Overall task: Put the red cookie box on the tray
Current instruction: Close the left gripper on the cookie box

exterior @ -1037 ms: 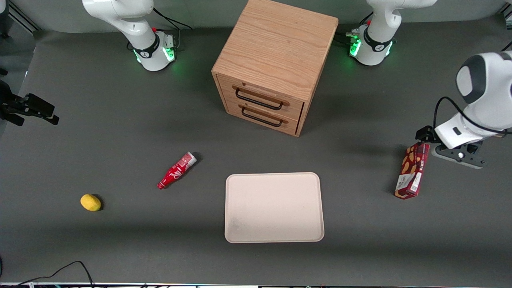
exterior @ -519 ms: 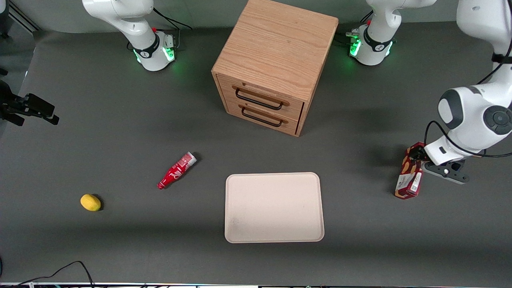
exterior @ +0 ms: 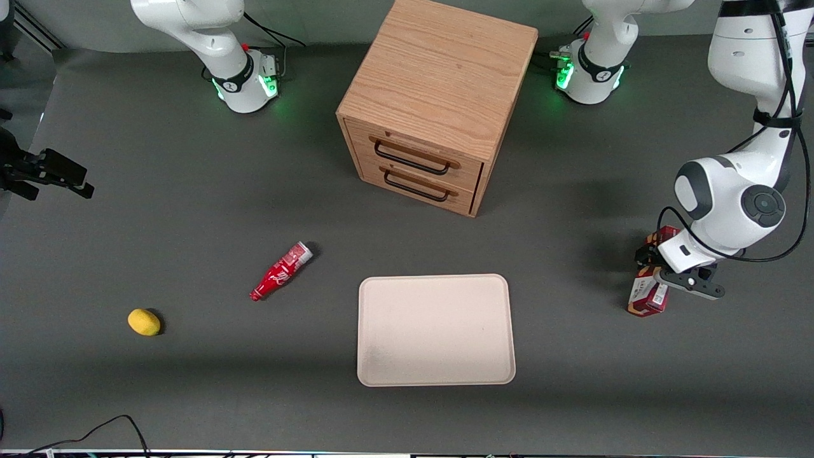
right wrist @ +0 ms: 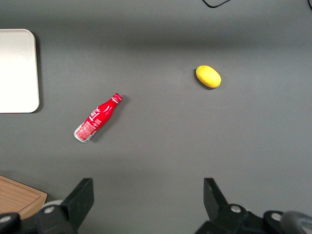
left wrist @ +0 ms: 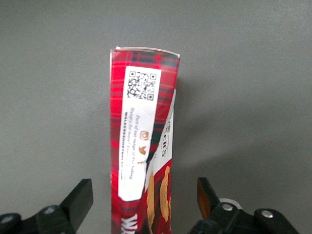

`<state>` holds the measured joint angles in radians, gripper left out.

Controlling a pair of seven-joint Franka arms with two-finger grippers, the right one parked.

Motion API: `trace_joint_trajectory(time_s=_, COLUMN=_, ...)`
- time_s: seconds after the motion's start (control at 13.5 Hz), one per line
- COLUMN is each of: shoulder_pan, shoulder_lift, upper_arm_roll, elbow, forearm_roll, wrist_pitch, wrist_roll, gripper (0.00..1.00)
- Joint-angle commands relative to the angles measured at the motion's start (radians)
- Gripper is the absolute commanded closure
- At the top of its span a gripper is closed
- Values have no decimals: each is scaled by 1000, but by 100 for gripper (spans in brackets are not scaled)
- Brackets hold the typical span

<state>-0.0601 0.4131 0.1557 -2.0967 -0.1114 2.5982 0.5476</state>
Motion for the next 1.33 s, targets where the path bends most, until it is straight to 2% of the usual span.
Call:
trace_joint_trajectory(time_s=0.0, shoulder_pan=-7, shoulder_lift=-14, upper_arm_roll=5, elbow=-16, forearm_roll=-24, wrist_pitch=11, wrist_roll=26, gripper=27)
trace_joint_trajectory(time_s=0.07, shoulder_pan=-7, shoulder_lift=-14, upper_arm_roll=4, elbow=-16, forearm_roll=-24, wrist_pitch=11, wrist_roll=28, gripper=52)
trace_joint_trajectory(time_s=0.15, shoulder_pan=-7, shoulder_lift=-16, upper_arm_roll=4, elbow=-17, forearm_roll=-24, wrist_pitch=11, wrist_roll=28, gripper=85)
trace_joint_trajectory(time_s=0.22, shoulder_pan=-7, shoulder_lift=-17, upper_arm_roll=4, elbow=-17, forearm_roll=-24, wrist_pitch=11, wrist_roll=28, gripper=100)
trace_joint_trajectory(time_s=0.96, shoulder_pan=-12, shoulder_lift=-51, upper_arm_roll=4, elbow=-17, forearm_roll=-25, wrist_pitch=-27, wrist_roll=20, gripper=100)
trace_joint_trajectory(time_s=1.26, shoulder_pan=-21, shoulder_lift=-215, upper_arm_roll=5, elbow=67, forearm_roll=-19, wrist_pitch=-347, wrist_roll=-43, gripper=100)
